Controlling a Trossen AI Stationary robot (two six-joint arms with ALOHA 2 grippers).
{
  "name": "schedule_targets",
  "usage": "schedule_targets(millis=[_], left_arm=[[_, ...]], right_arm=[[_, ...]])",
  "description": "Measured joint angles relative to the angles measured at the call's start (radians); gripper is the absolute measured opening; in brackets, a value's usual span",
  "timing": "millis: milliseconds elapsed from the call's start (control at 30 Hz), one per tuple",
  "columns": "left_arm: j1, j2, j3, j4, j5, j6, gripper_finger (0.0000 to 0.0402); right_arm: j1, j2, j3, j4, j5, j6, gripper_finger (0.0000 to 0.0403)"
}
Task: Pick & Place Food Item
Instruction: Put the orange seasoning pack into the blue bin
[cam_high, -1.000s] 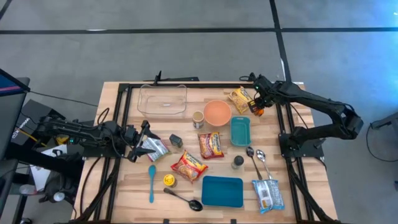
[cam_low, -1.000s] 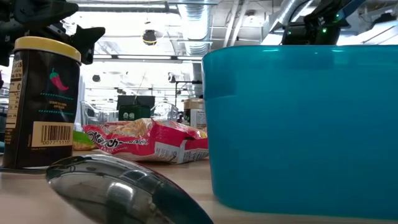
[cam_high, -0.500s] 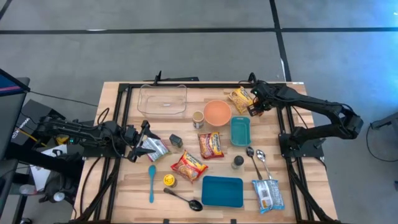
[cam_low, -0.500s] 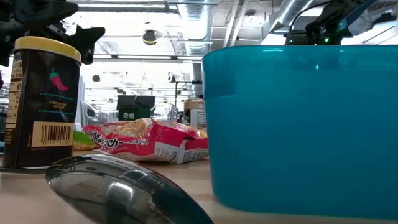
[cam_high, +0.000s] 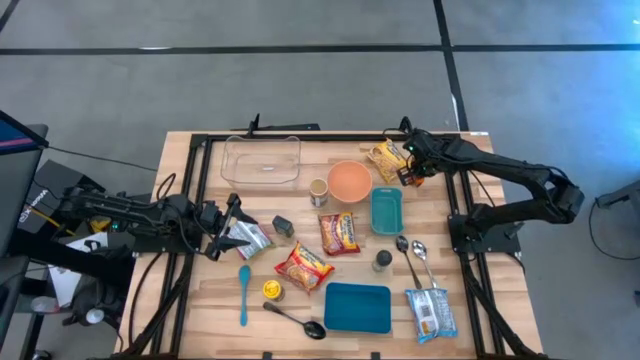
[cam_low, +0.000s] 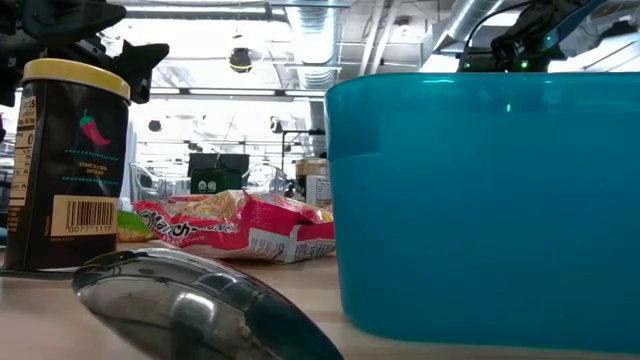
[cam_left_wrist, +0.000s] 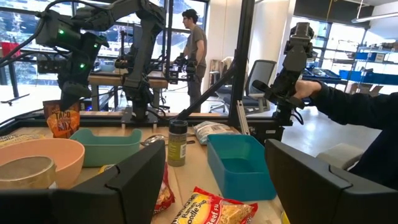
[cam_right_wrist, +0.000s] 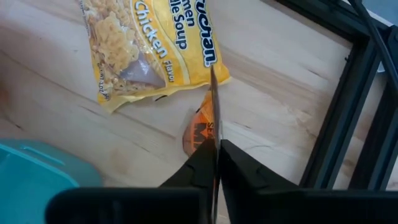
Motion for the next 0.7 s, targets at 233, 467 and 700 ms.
schedule_targets(millis=[233, 467, 700], left_arm=[[0.0, 0.0, 0.0, 0.0, 0.0, 0.0, 0.0271], [0.0, 0.0, 0.0, 0.0, 0.0, 0.0, 0.0271], [0.0, 0.0, 0.0, 0.0, 0.0, 0.0, 0.0271]], right_arm=[[0.0, 0.0, 0.0, 0.0, 0.0, -0.012, 0.0002], [0.0, -0.011, 0.0, 0.0, 0.0, -0.023, 0.0001], [0.001, -0.091, 0.0, -0.002, 0.0, -0.031, 0.0001]])
